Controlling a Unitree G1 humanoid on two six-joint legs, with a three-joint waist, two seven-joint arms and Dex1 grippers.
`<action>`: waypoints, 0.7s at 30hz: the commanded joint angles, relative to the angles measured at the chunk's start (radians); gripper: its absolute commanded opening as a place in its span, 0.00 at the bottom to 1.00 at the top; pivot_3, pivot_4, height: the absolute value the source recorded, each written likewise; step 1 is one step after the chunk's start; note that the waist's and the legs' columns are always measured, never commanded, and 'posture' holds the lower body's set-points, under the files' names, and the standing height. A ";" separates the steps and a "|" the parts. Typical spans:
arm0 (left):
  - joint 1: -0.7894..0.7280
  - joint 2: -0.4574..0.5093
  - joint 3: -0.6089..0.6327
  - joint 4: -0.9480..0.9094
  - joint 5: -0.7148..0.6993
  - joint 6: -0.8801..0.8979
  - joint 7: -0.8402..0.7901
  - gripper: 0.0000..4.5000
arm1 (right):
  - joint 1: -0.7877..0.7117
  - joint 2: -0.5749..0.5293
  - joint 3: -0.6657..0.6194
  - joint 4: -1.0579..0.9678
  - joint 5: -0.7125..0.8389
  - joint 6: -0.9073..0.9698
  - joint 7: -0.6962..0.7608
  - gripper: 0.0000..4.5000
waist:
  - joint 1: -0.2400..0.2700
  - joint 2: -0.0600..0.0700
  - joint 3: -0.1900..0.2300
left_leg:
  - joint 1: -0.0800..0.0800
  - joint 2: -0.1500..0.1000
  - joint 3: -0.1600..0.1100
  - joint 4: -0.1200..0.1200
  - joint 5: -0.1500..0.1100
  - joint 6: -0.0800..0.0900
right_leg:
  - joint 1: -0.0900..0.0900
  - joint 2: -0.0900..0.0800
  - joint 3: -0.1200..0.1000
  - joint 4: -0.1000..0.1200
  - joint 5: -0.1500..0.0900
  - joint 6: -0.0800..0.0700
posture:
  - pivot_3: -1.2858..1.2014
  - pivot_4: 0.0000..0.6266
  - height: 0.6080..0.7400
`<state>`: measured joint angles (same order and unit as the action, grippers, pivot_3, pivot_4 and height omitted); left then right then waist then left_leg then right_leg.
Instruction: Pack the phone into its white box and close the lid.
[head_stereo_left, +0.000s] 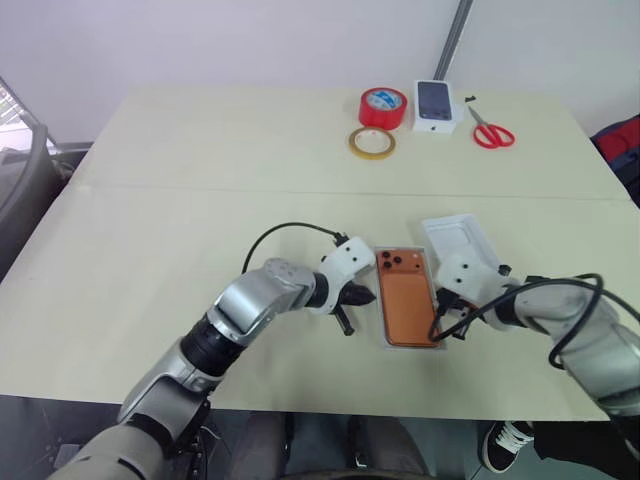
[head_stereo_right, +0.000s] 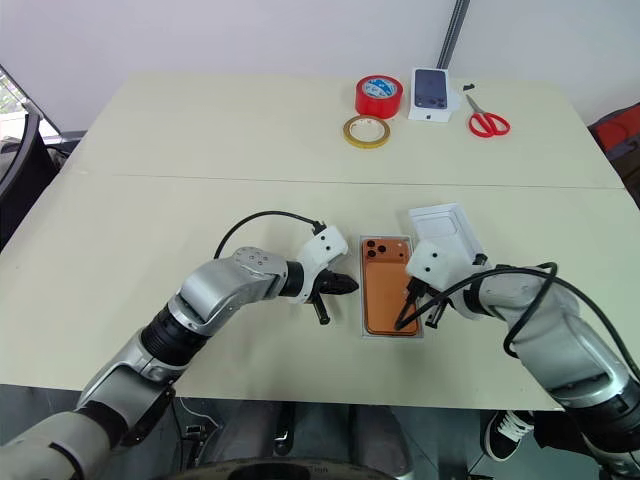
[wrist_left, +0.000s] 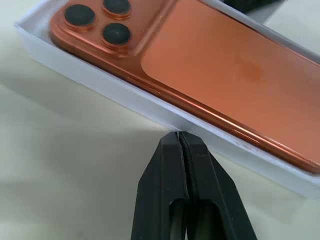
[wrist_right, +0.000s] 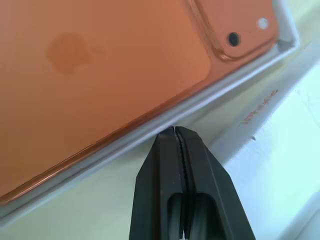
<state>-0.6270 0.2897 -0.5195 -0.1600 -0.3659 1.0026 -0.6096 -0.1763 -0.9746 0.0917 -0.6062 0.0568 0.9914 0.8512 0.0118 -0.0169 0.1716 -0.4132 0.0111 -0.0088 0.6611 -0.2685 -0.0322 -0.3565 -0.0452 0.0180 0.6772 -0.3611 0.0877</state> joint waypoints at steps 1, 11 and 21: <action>0.018 0.027 0.067 -0.062 -0.014 0.003 -0.013 0.00 | -0.032 -0.015 -0.137 -0.033 0.105 0.058 0.053 0.19 | 0.000 0.000 0.000 | 0.000 0.000 0.000 0.000 0.000 0.000 | 0.000 0.000 0.000 0.000 0.000 0.000 | 0.52 0.24 0.97; 0.191 0.191 0.298 -0.211 -0.004 -0.435 -0.158 0.00 | -0.232 0.098 -0.120 0.133 0.206 0.394 -0.087 0.62 | -0.007 0.001 0.001 | 0.001 0.001 0.001 -0.001 0.000 0.000 | 0.000 0.000 0.001 0.001 0.000 0.000 | 0.52 0.24 0.97; 0.319 0.357 0.282 -0.300 -0.012 -0.597 -0.386 0.00 | -0.357 0.189 -0.069 0.321 0.207 0.454 -0.226 0.41 | -0.003 0.003 0.001 | 0.001 0.001 0.002 -0.001 -0.001 0.001 | -0.001 -0.001 0.001 0.001 0.000 0.000 | 0.52 0.24 0.97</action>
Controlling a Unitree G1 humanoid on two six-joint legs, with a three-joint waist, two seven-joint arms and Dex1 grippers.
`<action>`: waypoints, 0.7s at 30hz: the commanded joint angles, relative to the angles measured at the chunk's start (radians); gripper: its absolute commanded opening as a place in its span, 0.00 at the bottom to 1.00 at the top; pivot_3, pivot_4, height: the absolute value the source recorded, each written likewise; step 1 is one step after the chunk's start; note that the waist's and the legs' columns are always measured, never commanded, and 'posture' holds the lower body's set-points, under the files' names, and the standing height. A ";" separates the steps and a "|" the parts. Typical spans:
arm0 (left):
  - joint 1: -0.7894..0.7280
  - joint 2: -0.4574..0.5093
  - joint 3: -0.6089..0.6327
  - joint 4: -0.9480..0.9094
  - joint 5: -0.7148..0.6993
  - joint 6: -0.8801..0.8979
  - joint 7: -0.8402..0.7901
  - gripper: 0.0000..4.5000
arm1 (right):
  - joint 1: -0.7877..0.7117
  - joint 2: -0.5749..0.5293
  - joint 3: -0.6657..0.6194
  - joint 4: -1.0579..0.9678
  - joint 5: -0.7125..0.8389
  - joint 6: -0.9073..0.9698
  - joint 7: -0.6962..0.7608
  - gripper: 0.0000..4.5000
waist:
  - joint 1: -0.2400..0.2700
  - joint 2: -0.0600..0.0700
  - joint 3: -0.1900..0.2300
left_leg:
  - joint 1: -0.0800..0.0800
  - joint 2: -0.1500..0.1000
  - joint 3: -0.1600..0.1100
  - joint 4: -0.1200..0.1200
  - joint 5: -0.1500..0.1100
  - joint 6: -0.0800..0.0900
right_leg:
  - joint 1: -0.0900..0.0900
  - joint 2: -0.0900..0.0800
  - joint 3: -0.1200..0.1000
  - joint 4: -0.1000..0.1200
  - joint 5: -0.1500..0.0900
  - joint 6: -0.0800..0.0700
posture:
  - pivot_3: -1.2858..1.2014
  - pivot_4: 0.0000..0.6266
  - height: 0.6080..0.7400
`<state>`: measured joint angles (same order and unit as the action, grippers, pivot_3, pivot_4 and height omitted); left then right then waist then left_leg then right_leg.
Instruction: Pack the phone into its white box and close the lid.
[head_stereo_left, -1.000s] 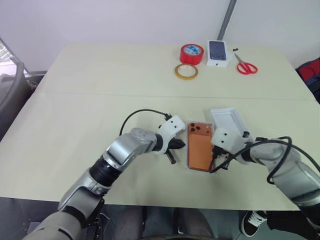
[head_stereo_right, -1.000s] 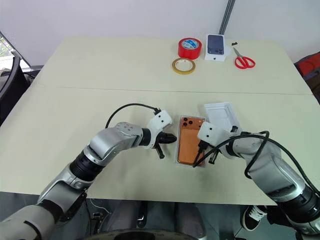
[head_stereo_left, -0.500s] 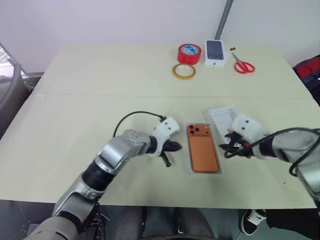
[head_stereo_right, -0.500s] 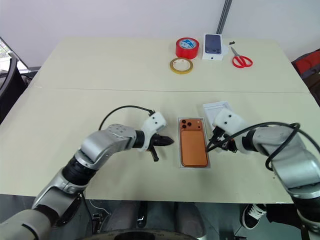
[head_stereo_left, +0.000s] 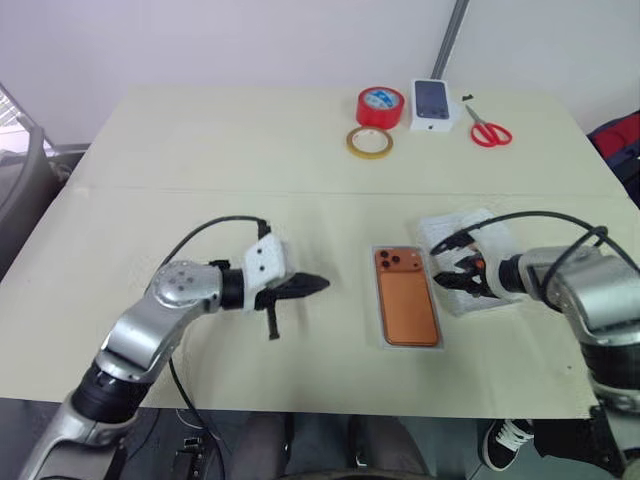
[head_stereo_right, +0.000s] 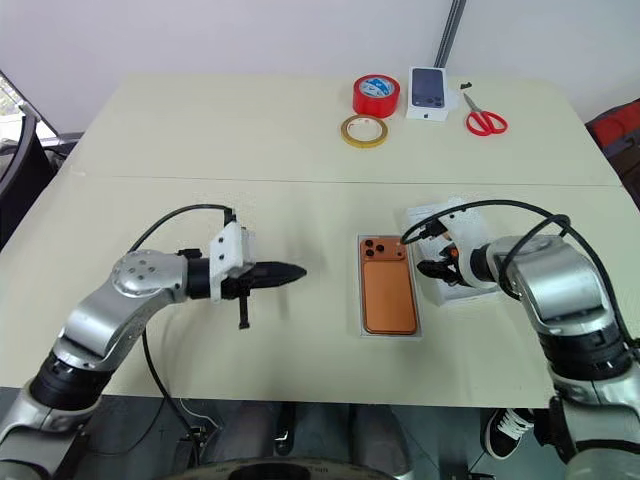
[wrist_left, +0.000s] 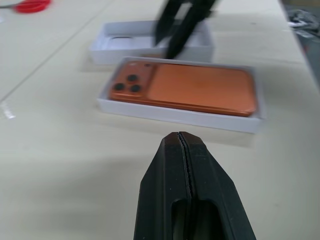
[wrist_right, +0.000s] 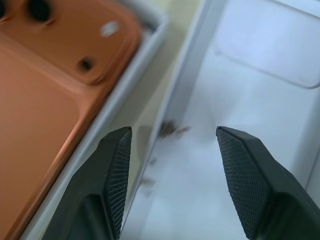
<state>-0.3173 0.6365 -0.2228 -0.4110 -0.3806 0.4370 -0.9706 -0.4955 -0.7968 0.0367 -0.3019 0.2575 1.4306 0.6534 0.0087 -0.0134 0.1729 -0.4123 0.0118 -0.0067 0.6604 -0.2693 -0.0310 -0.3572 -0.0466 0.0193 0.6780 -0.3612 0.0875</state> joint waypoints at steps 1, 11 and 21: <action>0.015 0.010 -0.022 -0.055 0.006 -0.030 -0.028 0.00 | -0.047 0.021 -0.019 0.022 0.013 0.030 -0.036 0.30 | 0.000 0.000 0.000 | 0.000 0.000 0.000 0.000 0.000 0.000 | 0.000 0.000 0.000 0.000 0.000 0.000 | 0.52 0.24 0.97; 0.044 -0.034 0.025 -0.026 0.002 -0.033 0.040 0.00 | -0.123 0.055 -0.236 -0.042 0.173 0.184 -0.058 0.00 | -0.005 0.001 0.000 | 0.000 0.000 0.000 0.000 0.000 0.001 | 0.000 0.000 0.000 0.001 0.000 0.000 | 0.52 0.24 0.97; 0.002 -0.034 0.183 0.175 0.004 -0.062 0.093 0.00 | -0.075 0.147 -0.194 0.030 1.661 -0.201 -0.860 0.00 | -0.027 -0.001 0.001 | 0.000 0.002 0.001 0.000 -0.001 0.002 | -0.001 0.002 0.000 0.002 0.000 0.000 | 0.52 0.24 0.97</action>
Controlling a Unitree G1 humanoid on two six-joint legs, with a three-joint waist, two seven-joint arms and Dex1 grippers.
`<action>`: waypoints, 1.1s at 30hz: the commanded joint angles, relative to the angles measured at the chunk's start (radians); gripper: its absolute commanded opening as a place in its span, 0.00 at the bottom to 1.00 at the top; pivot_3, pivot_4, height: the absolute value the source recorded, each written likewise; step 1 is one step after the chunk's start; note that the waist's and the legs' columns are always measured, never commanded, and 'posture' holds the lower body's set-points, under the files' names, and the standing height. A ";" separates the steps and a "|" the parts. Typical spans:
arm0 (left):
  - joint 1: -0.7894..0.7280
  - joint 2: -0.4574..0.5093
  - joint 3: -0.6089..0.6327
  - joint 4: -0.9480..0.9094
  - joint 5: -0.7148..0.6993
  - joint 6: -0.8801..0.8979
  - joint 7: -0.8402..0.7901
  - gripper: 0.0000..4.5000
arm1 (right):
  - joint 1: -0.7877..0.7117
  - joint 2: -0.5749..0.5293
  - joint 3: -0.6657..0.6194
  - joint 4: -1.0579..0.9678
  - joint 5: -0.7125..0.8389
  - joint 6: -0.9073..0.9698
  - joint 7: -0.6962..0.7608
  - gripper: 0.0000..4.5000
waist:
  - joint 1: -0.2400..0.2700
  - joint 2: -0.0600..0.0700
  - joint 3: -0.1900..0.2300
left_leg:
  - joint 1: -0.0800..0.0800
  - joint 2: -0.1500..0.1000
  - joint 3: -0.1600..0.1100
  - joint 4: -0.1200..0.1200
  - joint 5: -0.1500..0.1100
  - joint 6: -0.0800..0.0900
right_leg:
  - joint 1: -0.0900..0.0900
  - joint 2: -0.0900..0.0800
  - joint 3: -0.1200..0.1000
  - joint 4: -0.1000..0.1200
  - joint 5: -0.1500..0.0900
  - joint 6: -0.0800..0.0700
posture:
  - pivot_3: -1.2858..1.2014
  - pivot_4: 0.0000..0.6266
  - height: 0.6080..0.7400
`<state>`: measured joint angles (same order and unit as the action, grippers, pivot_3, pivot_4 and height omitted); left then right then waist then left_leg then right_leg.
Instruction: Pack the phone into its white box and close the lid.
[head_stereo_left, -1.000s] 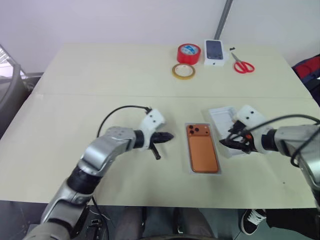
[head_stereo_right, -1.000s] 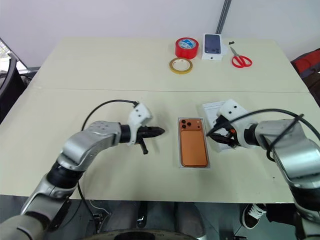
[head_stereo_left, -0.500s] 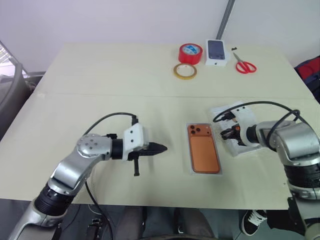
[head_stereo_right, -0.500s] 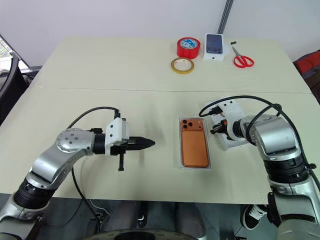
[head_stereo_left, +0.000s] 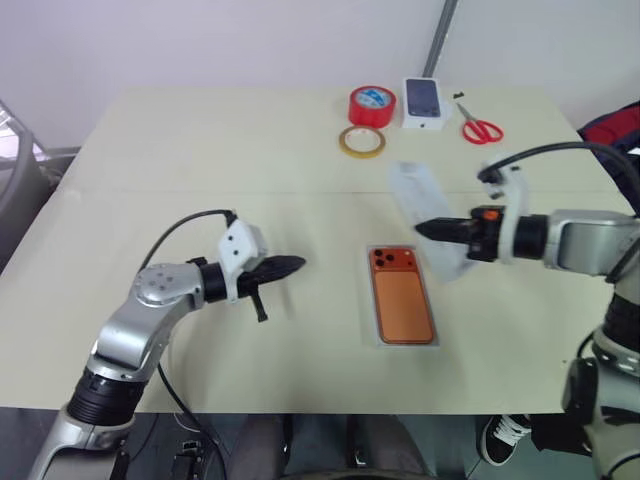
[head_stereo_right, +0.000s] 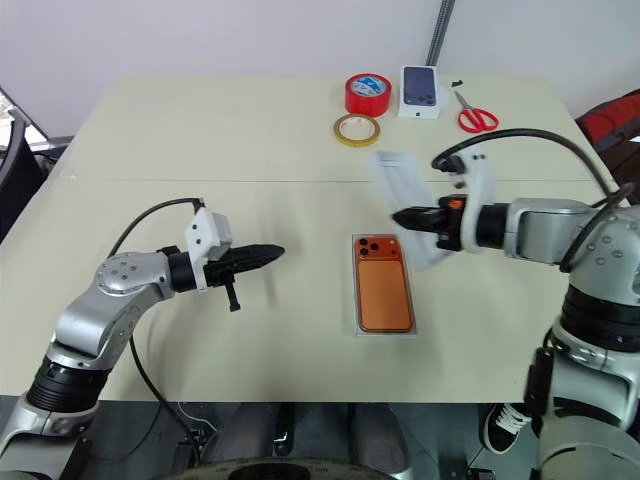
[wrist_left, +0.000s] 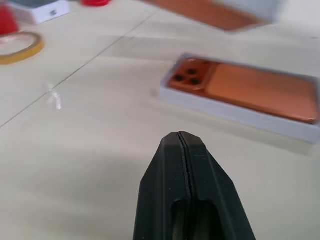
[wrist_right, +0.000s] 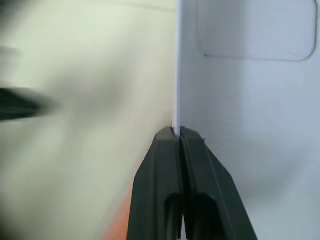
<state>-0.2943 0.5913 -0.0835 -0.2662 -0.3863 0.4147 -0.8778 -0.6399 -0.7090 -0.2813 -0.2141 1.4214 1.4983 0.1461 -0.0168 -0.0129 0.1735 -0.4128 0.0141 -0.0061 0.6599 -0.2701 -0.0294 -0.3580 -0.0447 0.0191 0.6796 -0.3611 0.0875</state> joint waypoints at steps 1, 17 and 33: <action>-0.026 0.012 0.046 0.044 0.013 -0.046 0.000 0.00 | 0.101 0.120 0.156 -0.095 0.551 -0.355 -0.442 0.00 | -0.004 -0.003 0.001 | 0.000 0.001 0.000 0.001 -0.001 0.001 | 0.000 0.001 -0.001 0.000 0.000 0.000 | 0.52 0.24 0.97; -0.096 -0.157 -0.179 0.043 0.080 -0.042 0.001 0.00 | 0.259 0.066 0.202 -0.240 0.551 -0.502 -0.730 0.65 | 0.004 0.000 0.001 | -0.011 -0.001 0.001 0.006 0.000 0.000 | -0.010 0.000 0.000 0.004 0.000 0.001 | 0.52 0.24 0.97; -0.221 -0.325 -0.198 0.106 0.063 0.050 0.043 0.00 | 0.129 -0.512 0.394 -0.318 -0.176 -0.299 -0.128 0.01 | 0.006 0.003 -0.001 | -0.012 0.001 0.001 0.005 0.000 0.000 | -0.012 0.002 0.001 0.003 0.000 0.001 | 0.52 0.24 0.97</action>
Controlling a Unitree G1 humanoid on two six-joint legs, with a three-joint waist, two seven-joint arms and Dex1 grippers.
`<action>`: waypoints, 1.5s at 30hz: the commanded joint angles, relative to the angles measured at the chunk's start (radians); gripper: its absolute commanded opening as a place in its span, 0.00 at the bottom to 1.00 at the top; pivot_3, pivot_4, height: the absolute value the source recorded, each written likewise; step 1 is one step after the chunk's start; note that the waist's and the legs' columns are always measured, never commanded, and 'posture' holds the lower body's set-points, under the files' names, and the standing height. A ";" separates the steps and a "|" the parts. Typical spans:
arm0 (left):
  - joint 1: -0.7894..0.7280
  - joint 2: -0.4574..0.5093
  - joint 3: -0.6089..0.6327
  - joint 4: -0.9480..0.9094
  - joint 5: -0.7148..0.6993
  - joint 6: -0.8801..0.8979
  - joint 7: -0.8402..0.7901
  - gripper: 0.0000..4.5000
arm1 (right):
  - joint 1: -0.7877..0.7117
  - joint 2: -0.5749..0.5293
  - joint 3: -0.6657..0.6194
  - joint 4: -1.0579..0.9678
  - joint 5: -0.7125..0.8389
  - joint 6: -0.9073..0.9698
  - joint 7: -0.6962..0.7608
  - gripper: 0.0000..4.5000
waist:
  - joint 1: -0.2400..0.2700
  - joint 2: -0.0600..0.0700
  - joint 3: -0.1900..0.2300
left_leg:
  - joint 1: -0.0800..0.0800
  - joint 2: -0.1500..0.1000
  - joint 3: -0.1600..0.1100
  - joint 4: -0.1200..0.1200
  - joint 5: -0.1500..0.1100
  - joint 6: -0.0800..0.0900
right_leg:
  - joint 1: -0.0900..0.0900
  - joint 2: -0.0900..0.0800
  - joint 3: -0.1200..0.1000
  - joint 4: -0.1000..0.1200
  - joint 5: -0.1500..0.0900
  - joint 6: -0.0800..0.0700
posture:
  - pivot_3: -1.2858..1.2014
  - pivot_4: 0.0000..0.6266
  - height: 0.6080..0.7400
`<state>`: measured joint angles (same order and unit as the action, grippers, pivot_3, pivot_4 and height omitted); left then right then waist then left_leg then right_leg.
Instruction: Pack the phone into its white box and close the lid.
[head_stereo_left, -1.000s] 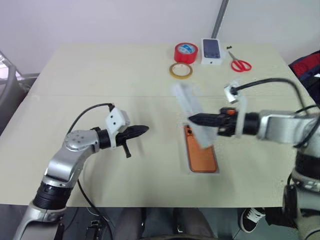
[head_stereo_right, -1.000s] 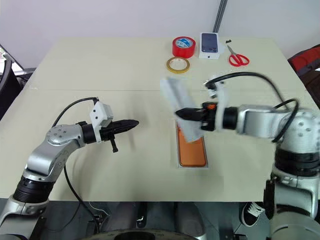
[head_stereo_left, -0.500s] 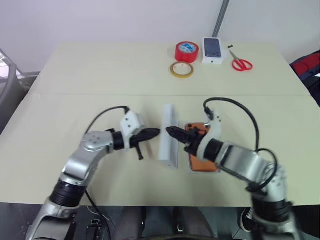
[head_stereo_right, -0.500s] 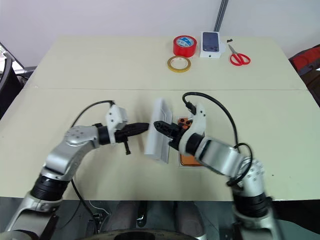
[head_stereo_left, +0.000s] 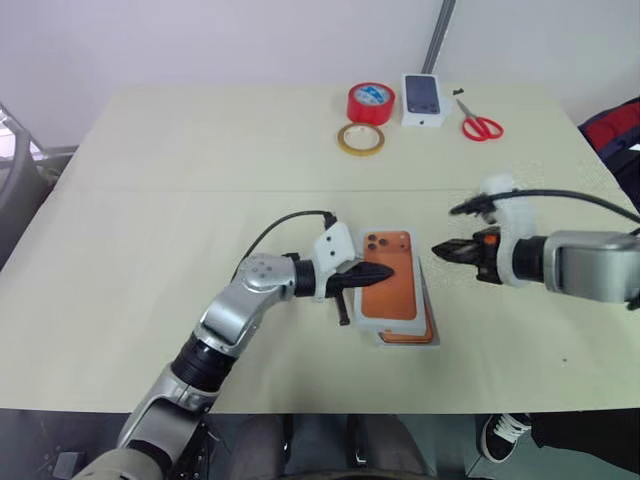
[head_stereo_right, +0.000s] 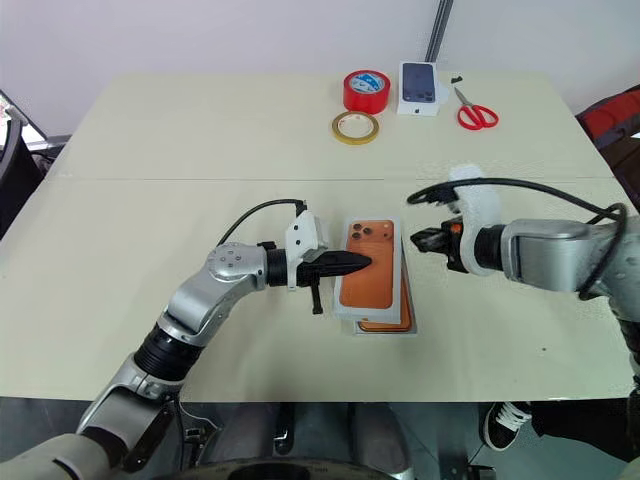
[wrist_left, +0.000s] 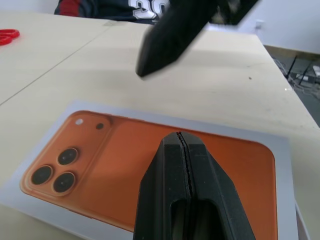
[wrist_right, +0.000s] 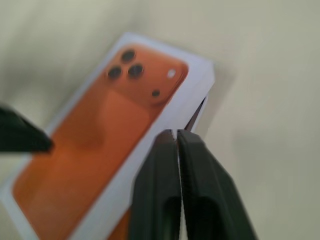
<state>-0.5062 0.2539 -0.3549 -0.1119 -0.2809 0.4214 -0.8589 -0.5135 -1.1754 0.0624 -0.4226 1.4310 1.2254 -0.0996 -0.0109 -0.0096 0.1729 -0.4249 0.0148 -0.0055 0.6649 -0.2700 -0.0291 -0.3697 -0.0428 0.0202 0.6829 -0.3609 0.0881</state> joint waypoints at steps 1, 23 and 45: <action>-0.008 0.027 0.096 -0.055 -0.047 0.064 0.033 0.00 | 0.015 -0.043 0.065 -0.117 -0.230 -0.035 0.143 0.01 | 0.000 0.000 0.000 | 0.000 0.000 0.000 0.000 0.000 0.000 | 0.000 0.000 0.000 0.000 0.000 0.000 | 0.52 0.24 0.97; -0.078 0.041 -0.043 0.071 0.089 0.077 -0.016 0.00 | 0.040 0.124 0.111 -0.141 -0.720 -0.036 0.439 0.01 | 0.000 0.000 0.000 | 0.000 -0.001 -0.001 0.001 0.000 0.000 | 0.000 -0.001 -0.001 0.001 0.000 0.000 | 0.52 0.24 0.97; -0.059 0.043 -0.081 -0.009 0.108 0.112 -0.052 0.00 | 0.158 0.140 0.022 -0.217 -0.817 0.038 0.519 0.01 | 0.002 0.000 0.000 | 0.000 -0.002 -0.001 0.001 0.000 0.000 | 0.001 -0.001 -0.001 0.001 0.000 0.000 | 0.52 0.24 0.97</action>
<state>-0.5522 0.3131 -0.4178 -0.0922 -0.1729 0.5419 -0.9098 -0.3536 -1.0423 0.1140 -0.6043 0.6180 1.2709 0.4056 -0.0088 -0.0099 0.1729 -0.4249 0.0133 -0.0061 0.6664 -0.2698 -0.0293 -0.3688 -0.0439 0.0195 0.6838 -0.3608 0.0883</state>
